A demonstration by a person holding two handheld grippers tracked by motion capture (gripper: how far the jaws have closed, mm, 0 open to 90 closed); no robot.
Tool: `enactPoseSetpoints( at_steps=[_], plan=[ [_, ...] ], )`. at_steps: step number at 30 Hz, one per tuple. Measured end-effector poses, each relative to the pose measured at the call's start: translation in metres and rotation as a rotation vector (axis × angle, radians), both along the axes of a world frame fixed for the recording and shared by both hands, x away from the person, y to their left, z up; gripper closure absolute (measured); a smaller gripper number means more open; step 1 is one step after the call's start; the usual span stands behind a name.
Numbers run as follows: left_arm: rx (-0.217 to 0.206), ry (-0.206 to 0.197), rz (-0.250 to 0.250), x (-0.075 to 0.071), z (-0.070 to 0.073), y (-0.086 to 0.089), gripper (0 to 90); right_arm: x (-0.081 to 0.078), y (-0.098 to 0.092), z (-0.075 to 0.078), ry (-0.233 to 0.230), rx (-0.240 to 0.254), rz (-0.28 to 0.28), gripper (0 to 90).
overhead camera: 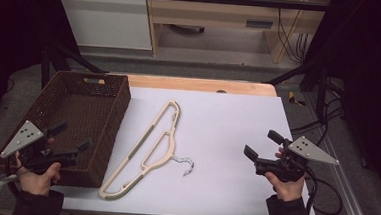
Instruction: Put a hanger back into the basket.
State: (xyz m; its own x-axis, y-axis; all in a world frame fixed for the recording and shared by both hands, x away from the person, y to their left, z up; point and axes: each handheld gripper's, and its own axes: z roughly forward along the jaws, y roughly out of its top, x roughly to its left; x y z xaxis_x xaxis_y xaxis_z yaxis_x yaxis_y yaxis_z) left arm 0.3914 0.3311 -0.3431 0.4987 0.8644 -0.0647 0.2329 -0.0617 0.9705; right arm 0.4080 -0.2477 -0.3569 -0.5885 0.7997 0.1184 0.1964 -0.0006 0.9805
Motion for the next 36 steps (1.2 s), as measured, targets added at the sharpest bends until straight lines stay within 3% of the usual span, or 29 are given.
enactPoseSetpoints(
  at_steps=[13, 22, 25, 27, 31, 35, 36],
  plan=[
    [0.055, 0.037, -0.069, 0.003, -0.002, -0.029, 2.7, -0.002, 0.001, 0.003, -0.002, -0.005, 0.003, 3.2],
    [0.173, 0.106, -0.191, 0.012, -0.008, -0.069, 4.2, -0.001, 0.010, 0.002, 0.006, -0.024, 0.034, 3.4],
    [0.199, 0.120, -0.204, 0.013, -0.010, -0.077, 5.1, -0.001, 0.011, 0.002, 0.007, -0.031, 0.044, 3.4],
    [0.228, 0.157, -0.232, 0.014, -0.016, -0.091, 6.3, 0.000, 0.013, 0.001, 0.012, -0.037, 0.051, 3.6],
    [0.302, 0.196, -0.256, 0.019, -0.024, -0.109, 8.5, 0.000, 0.013, 0.000, 0.020, -0.042, 0.055, 3.7],
    [0.334, 0.230, -0.291, 0.024, -0.031, -0.120, 10.6, 0.001, 0.014, 0.000, 0.020, -0.042, 0.057, 3.9],
    [0.361, 0.247, -0.308, 0.027, -0.036, -0.128, 12.6, 0.001, 0.014, 0.000, 0.020, -0.045, 0.058, 3.9]
  ],
)
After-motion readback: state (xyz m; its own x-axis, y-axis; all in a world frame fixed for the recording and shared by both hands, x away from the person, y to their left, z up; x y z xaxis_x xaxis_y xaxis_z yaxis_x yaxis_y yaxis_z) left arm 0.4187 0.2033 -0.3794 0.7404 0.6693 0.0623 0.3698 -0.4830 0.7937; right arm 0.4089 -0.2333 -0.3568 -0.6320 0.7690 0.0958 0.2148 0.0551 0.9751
